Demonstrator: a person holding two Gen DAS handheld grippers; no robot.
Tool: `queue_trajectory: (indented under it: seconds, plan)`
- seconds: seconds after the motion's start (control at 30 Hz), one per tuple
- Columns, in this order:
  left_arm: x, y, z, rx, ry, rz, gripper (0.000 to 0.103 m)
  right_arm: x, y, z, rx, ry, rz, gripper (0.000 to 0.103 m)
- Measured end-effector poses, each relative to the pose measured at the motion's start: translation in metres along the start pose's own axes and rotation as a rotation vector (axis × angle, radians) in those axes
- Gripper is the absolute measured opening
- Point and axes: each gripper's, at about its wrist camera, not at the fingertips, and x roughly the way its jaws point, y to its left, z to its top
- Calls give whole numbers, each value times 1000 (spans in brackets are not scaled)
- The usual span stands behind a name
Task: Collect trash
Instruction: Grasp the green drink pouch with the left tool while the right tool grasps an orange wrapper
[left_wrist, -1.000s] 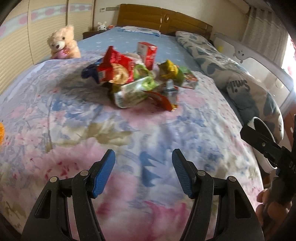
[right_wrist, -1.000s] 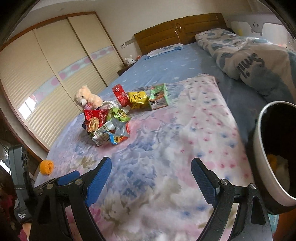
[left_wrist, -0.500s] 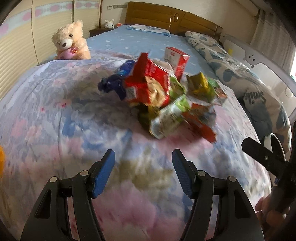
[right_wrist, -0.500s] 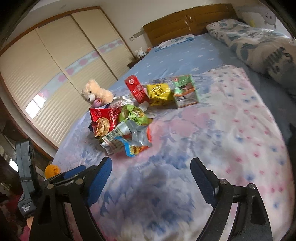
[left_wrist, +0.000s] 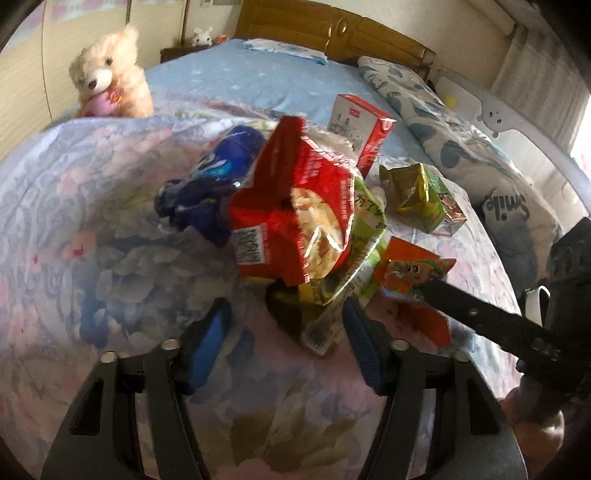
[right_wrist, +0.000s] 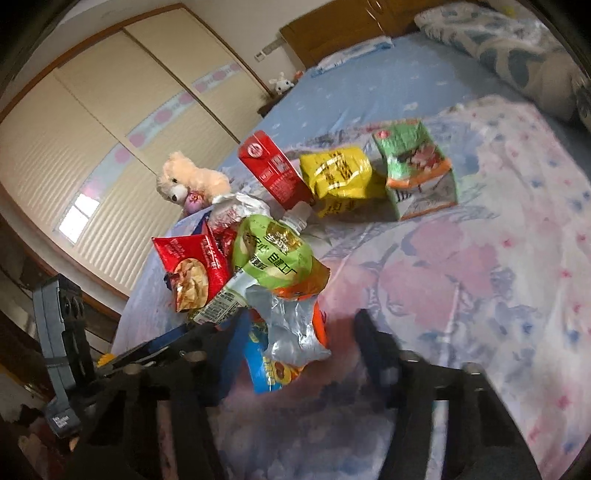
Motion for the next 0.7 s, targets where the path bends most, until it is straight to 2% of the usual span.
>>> queue_trajectory:
  seconds: [0.03, 0.13, 0.2, 0.37, 0.63, 0.67, 0.7]
  plan:
    - [1, -3, 0, 10, 6, -9, 35, 2, -1, -1, 5, 7, 1, 23]
    - [-2, -9, -2, 31, -14, 14, 34, 0, -3, -3, 0, 6, 10, 10]
    - [-7, -12, -5, 28, -17, -2, 34, -5, -3, -6, -8, 4, 9, 3]
    - [-23, -26, -28, 28, -18, -15, 33, -23, -9, -15, -14, -3, 8, 2]
    - [-50, -50, -76, 28, 27, -58, 35, -72, -25, -41, -39, -12, -24, 2]
    - [-51, -53, -79, 38, 35, -59, 37, -75, -26, -42, -39, -9, -32, 2]
    - [-50, -55, -81, 55, 42, -58, 45, -79, -27, -43, -42, -5, -38, 2]
